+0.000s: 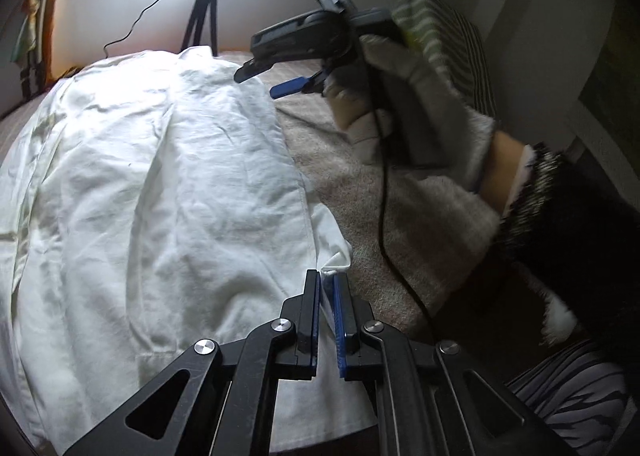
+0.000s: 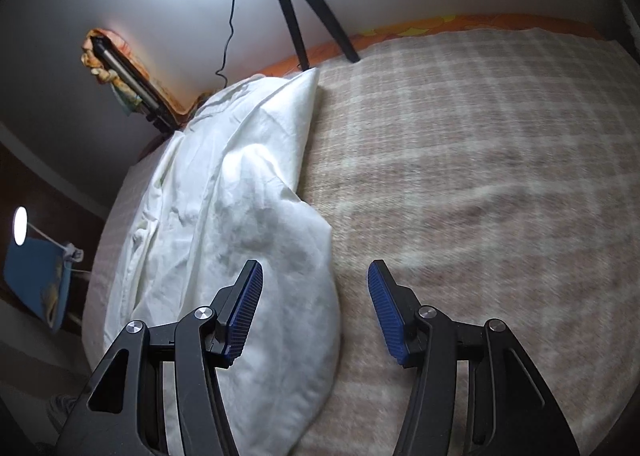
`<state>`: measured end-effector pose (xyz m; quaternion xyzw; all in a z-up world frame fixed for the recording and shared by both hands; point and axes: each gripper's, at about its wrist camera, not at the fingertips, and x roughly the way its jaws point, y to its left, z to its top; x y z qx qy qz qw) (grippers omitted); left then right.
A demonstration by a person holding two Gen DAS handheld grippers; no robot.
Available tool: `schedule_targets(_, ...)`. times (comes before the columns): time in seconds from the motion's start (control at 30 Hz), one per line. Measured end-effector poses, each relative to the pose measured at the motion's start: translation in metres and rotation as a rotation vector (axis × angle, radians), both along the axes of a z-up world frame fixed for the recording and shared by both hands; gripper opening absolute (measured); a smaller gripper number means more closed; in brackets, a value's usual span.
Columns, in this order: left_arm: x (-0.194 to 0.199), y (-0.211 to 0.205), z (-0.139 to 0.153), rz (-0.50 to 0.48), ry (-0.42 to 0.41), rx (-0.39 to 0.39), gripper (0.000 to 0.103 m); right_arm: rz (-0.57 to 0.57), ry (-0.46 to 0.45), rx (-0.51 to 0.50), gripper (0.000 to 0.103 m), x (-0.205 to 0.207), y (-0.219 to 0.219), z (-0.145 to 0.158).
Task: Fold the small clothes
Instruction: 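Move the left gripper to the shirt hem and grasp it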
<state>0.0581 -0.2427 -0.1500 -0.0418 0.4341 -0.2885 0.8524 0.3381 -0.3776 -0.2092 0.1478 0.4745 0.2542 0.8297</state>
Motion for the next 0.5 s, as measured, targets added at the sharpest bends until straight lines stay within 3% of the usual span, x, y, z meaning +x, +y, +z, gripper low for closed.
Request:
schedule_targets(0.07, -0.002, 0.005, 0.003, 0.008, -0.002, -0.019, 0.003, 0.009, 0.005, -0.006, 0.048, 0.004, 0.010, -0.003)
schedule_targets(0.13, -0.006, 0.009, 0.005, 0.009, -0.006, -0.028, 0.003, 0.031, 0.011, -0.012, 0.017, 0.006, 0.019, -0.005)
schedule_targets(0.2, -0.008, 0.014, 0.007, 0.014, -0.004, -0.044, 0.003, 0.045, 0.020, -0.021, 0.008, 0.006, 0.027, -0.005)
schedule_targets(0.4, -0.016, 0.040, 0.014, 0.052, 0.002, -0.103, 0.002, 0.027, -0.005, -0.109, 0.005, 0.001, 0.047, 0.021)
schedule_targets(0.5, -0.020, 0.057, 0.017, 0.086, 0.004, -0.122, 0.002, 0.027, -0.041, -0.208, 0.005, -0.005, 0.066, 0.037)
